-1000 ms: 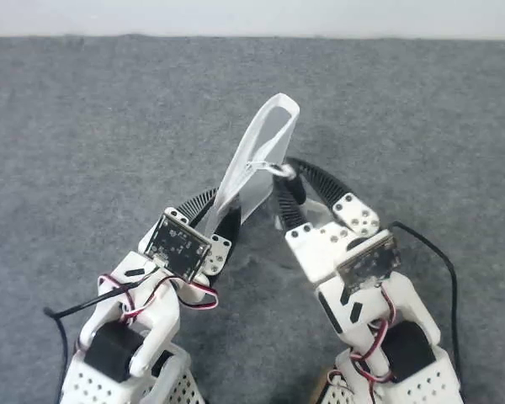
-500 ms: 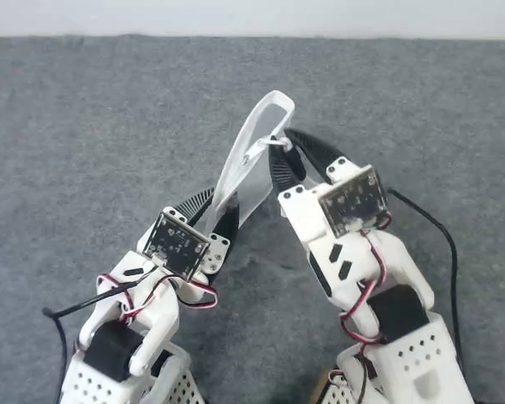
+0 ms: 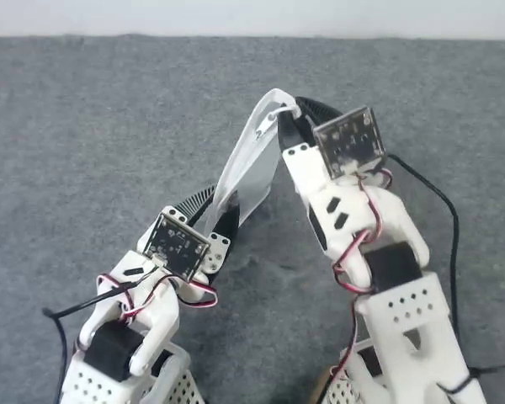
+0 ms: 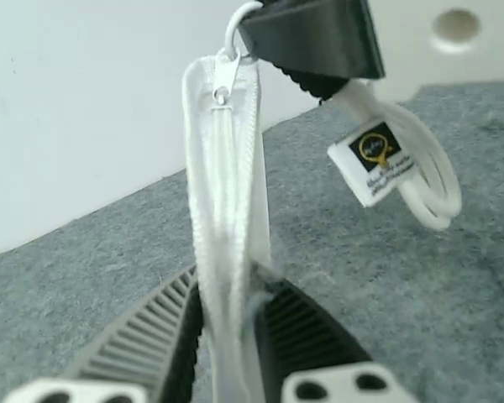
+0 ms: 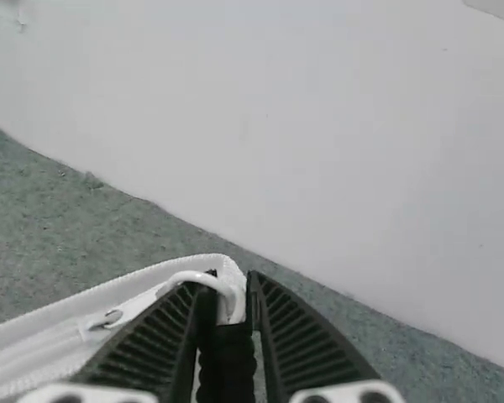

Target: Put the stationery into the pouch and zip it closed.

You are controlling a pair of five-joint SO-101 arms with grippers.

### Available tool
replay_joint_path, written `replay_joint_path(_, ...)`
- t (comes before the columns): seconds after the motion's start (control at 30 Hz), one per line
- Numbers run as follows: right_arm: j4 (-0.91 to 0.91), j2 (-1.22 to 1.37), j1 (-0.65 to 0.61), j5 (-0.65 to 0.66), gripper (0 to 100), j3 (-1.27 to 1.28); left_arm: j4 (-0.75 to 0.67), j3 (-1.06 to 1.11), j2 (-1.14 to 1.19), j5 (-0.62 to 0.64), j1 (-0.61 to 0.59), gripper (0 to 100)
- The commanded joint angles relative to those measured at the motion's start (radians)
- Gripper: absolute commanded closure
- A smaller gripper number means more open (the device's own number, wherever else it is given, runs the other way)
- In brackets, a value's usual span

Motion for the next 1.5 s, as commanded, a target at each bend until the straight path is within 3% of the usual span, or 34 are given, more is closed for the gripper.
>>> replay_joint_path(0.0,-0.035,0.015,0.073,-0.012,99.1,-0.117,0.011,-0.001,-0.018,-0.002,-0.018,99)
replay_joint_path(0.77,-0.035,0.435,0.243,-0.005,99.1,-0.407,0.011,-0.001,-0.018,-0.002,-0.018,99)
replay_joint_path(1.17,-0.021,0.461,0.257,-0.005,99.1,-0.405,0.011,-0.001,-0.018,-0.002,-0.018,99)
replay_joint_path(1.27,0.062,0.449,0.251,-0.005,98.7,-0.419,0.011,-0.001,-0.018,-0.002,-0.018,99)
replay_joint_path(1.47,0.257,0.355,0.197,-0.005,84.6,-0.448,0.011,-0.001,-0.018,0.0,-0.018,99)
